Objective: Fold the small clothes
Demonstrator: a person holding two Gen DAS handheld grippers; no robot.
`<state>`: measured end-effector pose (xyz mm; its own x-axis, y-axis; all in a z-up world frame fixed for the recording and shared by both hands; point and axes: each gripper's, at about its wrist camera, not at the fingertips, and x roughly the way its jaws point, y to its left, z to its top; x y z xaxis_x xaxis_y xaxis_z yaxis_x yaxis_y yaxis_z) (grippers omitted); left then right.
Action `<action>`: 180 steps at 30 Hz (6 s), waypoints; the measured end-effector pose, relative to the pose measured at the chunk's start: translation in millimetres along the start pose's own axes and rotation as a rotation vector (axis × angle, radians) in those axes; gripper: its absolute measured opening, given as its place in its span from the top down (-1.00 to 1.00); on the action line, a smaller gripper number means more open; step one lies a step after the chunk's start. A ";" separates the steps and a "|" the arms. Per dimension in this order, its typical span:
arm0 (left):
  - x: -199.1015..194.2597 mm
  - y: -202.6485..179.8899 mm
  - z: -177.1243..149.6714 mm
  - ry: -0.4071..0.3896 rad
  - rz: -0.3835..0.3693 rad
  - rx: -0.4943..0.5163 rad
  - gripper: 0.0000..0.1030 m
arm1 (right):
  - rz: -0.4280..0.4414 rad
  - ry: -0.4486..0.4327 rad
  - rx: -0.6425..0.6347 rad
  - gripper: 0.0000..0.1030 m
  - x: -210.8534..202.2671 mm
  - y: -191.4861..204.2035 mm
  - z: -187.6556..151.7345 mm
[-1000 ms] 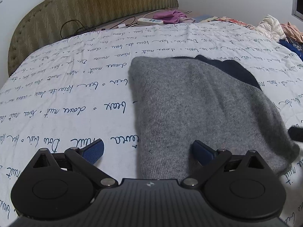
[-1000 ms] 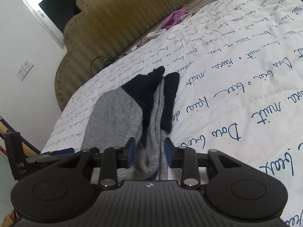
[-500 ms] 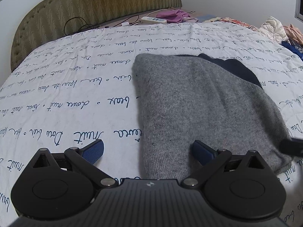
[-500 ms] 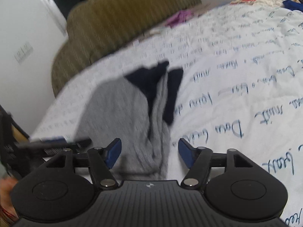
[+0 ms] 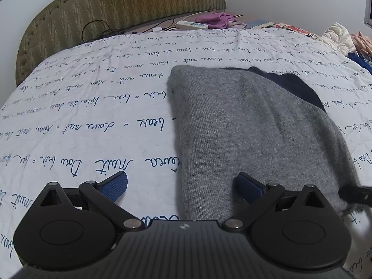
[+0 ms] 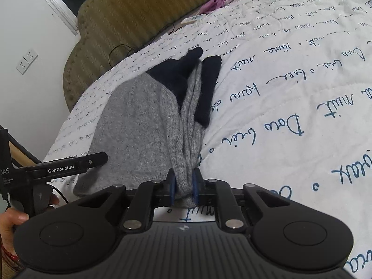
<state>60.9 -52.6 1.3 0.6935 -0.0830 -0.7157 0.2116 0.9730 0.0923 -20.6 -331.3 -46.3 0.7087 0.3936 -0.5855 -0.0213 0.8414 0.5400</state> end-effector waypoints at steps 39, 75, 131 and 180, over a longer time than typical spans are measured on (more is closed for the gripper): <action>56.0 43.5 81.5 0.006 -0.086 -0.202 -0.97 | 0.016 -0.039 0.056 -0.46 94.1 -5.8 107.9; 50.8 -17.2 89.1 -0.211 0.032 0.103 -0.89 | -0.183 -0.148 -0.128 -0.12 81.1 9.6 124.0; -60.5 3.0 -75.1 -0.069 0.082 -0.081 -0.92 | -0.351 -0.052 -0.295 -0.82 -14.7 105.0 -58.3; -53.6 10.9 -91.9 -0.074 0.086 -0.097 -1.00 | -0.429 -0.060 -0.309 -0.91 3.2 97.8 -66.2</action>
<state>-37.2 -17.7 -23.0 0.7561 -0.0104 -0.6544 0.0838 0.9932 0.0809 -67.2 -223.3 -35.4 0.7382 -0.0243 -0.6742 0.0791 0.9956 0.0507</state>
